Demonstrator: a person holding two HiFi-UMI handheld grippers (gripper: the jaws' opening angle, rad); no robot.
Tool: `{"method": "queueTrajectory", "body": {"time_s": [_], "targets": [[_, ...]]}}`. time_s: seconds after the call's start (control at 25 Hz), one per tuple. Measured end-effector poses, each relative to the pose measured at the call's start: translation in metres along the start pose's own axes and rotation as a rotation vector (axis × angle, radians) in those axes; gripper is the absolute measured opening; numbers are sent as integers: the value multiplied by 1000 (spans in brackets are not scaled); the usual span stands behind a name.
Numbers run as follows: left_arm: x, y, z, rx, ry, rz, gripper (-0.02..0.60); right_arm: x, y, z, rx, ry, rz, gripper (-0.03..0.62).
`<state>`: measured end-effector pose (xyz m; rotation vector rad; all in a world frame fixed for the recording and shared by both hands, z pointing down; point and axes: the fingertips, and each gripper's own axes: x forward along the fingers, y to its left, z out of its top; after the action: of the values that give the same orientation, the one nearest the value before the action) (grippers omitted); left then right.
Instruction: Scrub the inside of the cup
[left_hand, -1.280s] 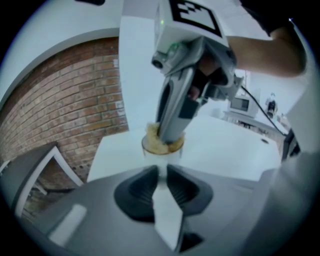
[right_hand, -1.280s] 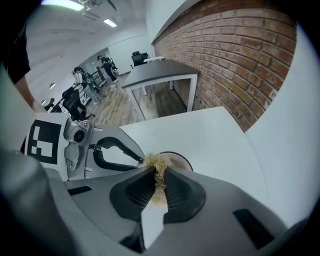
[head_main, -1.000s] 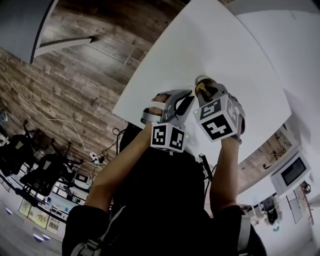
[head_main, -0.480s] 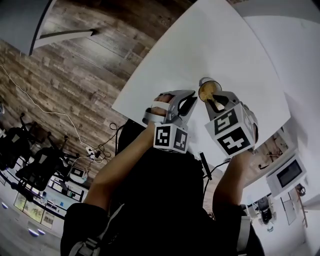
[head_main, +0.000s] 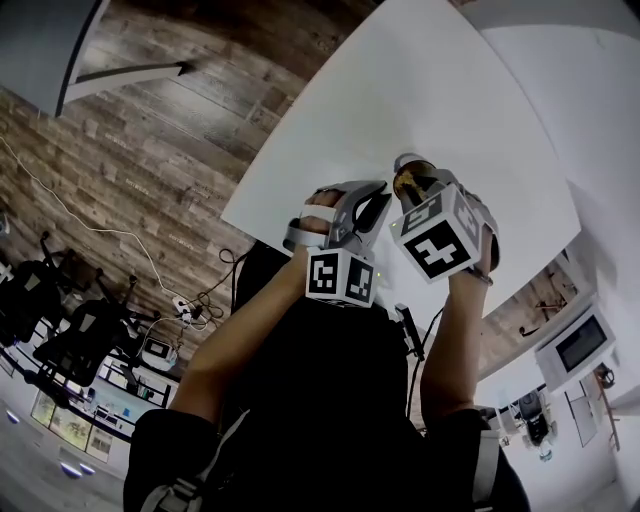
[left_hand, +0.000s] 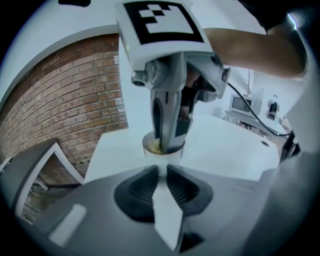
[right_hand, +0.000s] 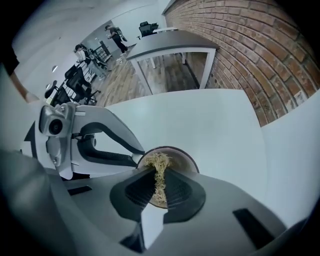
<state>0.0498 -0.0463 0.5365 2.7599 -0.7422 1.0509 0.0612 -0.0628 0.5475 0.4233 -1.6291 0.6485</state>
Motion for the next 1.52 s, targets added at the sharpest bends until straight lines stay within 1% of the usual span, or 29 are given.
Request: {"method": "queueTrajectory", "body": {"time_s": [0.12,0.2,0.28,0.36,0.48,0.76,0.84,1.04,1.28,1.4,1.52], "targets": [[0,-1,0,0,2,0,60,8,-2,1,3,10,-23,29],[0,-1,-1,-1,2,0,60,9,-3,2,0,3,-53,29],[1,-2,-1,-2,0,-4,60,8,-6,1,-15,-5,-108,29],[2,-4,-1,-9,-3,-11,60,3,-8,-1,-35,-14,-182,29],[2,-5,-1,-13,-2,-16,60,-12,-10,-3,-44,-48,-277,29],[1,-4,0,-9,-7,-14,60,-69,-10,1,-47,-137,-417,29],[1,-4,-1,-7,-9,-13,60,-64,-12,0,-46,-140,-422,29],[1,-6,-1,-10,-10,-13,60,-22,-15,-2,-46,-97,-377,29],[3,-5,0,-5,-19,-14,60,5,-20,1,-40,-75,-344,29],[3,-4,-1,-4,-18,-12,60,1,-18,5,-31,-109,-334,29],[3,-3,1,-5,-19,-9,60,-24,-15,9,18,-205,-310,29]]}}
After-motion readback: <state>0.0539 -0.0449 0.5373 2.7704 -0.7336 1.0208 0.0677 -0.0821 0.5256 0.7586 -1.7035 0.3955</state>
